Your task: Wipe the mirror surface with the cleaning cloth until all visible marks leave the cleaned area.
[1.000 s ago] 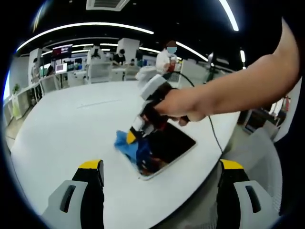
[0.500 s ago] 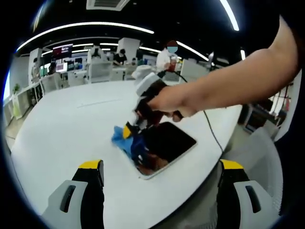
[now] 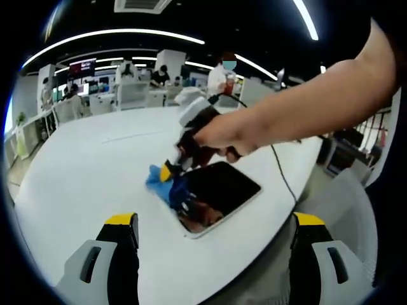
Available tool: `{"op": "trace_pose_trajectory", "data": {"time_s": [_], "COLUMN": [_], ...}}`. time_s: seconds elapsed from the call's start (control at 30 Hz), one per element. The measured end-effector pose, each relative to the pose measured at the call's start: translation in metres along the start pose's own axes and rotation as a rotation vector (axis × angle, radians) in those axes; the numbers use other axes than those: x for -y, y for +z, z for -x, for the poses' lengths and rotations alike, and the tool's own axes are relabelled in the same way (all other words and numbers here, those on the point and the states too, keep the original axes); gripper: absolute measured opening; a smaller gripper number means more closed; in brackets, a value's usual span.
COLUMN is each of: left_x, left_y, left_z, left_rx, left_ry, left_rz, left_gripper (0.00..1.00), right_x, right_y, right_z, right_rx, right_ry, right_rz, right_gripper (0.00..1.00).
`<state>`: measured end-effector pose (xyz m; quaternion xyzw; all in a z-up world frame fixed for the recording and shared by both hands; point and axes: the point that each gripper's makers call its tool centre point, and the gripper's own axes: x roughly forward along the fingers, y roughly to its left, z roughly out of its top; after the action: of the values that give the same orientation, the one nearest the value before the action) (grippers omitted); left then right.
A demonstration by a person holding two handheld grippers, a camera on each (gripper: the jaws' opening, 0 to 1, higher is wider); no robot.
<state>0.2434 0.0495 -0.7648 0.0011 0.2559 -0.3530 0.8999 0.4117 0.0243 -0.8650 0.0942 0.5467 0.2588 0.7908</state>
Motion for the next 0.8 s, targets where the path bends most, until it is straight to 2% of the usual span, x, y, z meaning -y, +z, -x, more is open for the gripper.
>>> {"op": "trace_pose_trajectory", "data": {"time_s": [0.13, 0.27, 0.43, 0.8], "left_x": [0.000, 0.000, 0.000, -0.001], "left_y": [0.001, 0.001, 0.001, 0.002], "left_z": [0.000, 0.000, 0.000, 0.000], "left_rx": [0.002, 0.004, 0.006, 0.013], "left_ry": [0.002, 0.004, 0.004, 0.007], "left_rz": [-0.002, -0.001, -0.002, -0.001], "left_gripper": [0.99, 0.99, 0.99, 0.99], "right_x": [0.000, 0.002, 0.005, 0.022], "right_y": [0.001, 0.001, 0.003, 0.001], "right_z": [-0.001, 0.000, -0.003, 0.010], "right_rx": [0.000, 0.006, 0.011, 0.009], "right_ry": [0.009, 0.032, 0.036, 0.008], "right_rz": [0.014, -0.037, -0.035, -0.060], "right_gripper": [0.00, 0.00, 0.00, 0.00]}}
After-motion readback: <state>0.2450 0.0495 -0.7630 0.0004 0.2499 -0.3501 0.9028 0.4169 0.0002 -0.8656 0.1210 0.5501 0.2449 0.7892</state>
